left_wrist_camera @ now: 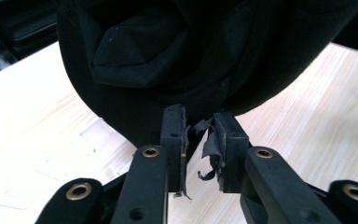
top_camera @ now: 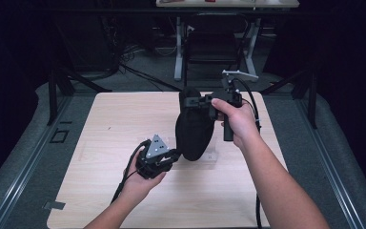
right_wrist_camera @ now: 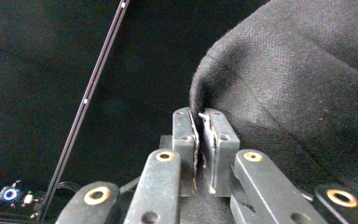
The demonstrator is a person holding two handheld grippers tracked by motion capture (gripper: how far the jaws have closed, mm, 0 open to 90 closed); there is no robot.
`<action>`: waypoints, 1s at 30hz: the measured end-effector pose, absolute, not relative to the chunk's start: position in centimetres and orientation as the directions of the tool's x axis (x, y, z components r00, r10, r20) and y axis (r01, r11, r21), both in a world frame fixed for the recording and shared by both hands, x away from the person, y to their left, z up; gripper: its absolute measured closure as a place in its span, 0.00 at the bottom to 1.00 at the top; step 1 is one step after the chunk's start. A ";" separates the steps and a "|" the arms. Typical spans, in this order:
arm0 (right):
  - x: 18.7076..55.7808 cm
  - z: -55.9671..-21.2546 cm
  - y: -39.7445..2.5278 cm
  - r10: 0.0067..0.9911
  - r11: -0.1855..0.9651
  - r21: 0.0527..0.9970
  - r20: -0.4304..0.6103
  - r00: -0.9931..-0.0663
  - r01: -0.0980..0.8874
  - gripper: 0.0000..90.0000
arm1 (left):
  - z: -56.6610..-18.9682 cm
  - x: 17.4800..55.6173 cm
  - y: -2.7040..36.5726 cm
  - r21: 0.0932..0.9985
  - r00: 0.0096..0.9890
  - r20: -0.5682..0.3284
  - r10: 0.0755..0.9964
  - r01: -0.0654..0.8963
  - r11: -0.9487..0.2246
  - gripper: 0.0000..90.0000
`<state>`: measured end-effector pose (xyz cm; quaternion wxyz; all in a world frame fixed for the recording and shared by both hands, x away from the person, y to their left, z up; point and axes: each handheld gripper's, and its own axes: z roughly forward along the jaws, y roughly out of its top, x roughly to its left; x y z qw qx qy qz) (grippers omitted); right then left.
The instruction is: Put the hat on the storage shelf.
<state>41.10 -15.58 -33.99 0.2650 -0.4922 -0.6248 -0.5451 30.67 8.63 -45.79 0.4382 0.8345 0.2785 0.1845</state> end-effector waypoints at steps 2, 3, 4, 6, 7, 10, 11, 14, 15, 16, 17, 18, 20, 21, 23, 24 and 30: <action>41.1 -34.0 -15.6 0.323 -0.076 0.420 0.868 -0.377 0.904 0.92 | -45.8 30.5 8.6 0.831 0.775 0.087 0.626 0.290 -0.474 0.88; 41.1 -34.0 -15.6 0.323 -0.076 0.420 0.868 -0.377 0.904 0.92 | -45.8 30.5 8.6 0.830 0.774 0.090 0.626 0.289 -0.477 0.88; 41.1 -34.0 -15.5 0.323 -0.078 0.419 0.869 -0.375 0.905 0.92 | -45.8 30.5 8.6 0.830 0.773 0.093 0.627 0.288 -0.478 0.88; 41.1 -34.0 -15.5 0.323 -0.083 0.426 0.867 -0.380 0.901 0.91 | -45.7 30.4 8.7 0.828 0.772 0.102 0.628 0.284 -0.483 0.89; 41.1 -34.0 -15.6 0.325 -0.079 0.427 0.865 -0.381 0.901 0.89 | -45.7 30.4 8.7 0.828 0.771 0.105 0.628 0.282 -0.485 0.89; 41.0 -33.8 -15.6 0.325 -0.081 0.431 0.864 -0.385 0.899 0.86 | -45.8 30.4 8.6 0.826 0.771 0.120 0.626 0.272 -0.494 0.90; 41.0 -33.8 -15.6 0.327 -0.079 0.436 0.861 -0.389 0.897 0.85 | -45.8 30.3 8.5 0.826 0.770 0.123 0.626 0.270 -0.494 0.90; 40.8 -33.5 -15.8 0.335 -0.079 0.446 0.854 -0.398 0.891 0.81 | -45.8 30.2 8.4 0.824 0.768 0.137 0.625 0.262 -0.502 0.90; 40.8 -33.5 -15.8 0.335 -0.079 0.446 0.854 -0.398 0.891 0.81 | -45.8 30.3 8.5 0.824 0.769 0.138 0.624 0.261 -0.503 0.90; 40.8 -33.4 -15.9 0.337 -0.074 0.449 0.851 -0.402 0.890 0.80 | -45.8 30.3 8.5 0.824 0.768 0.139 0.625 0.260 -0.504 0.90; 40.8 -33.4 -15.9 0.336 -0.078 0.449 0.852 -0.401 0.890 0.79 | -45.8 30.3 8.5 0.824 0.768 0.140 0.625 0.260 -0.504 0.90; 40.7 -33.3 -16.1 0.342 -0.081 0.454 0.849 -0.403 0.887 0.79 | -45.8 30.3 8.5 0.823 0.767 0.140 0.626 0.261 -0.504 0.91; 40.7 -33.3 -16.2 0.343 -0.081 0.454 0.849 -0.403 0.887 0.79 | -45.7 30.3 8.5 0.823 0.766 0.141 0.628 0.261 -0.504 0.91; 40.7 -33.3 -16.3 0.344 -0.084 0.454 0.849 -0.402 0.887 0.78 | -45.7 30.3 8.5 0.823 0.765 0.143 0.628 0.260 -0.505 0.91; 40.6 -33.2 -16.4 0.350 -0.085 0.455 0.847 -0.401 0.887 0.78 | -45.7 30.2 8.6 0.819 0.766 0.151 0.625 0.257 -0.513 0.91; 40.5 -33.2 -16.5 0.350 -0.082 0.457 0.845 -0.403 0.886 0.78 | -45.7 30.2 8.6 0.818 0.766 0.155 0.624 0.255 -0.516 0.91; 40.3 -33.0 -16.6 0.350 -0.082 0.464 0.842 -0.411 0.882 0.78 | -45.7 30.3 9.0 0.817 0.763 0.160 0.627 0.255 -0.518 0.92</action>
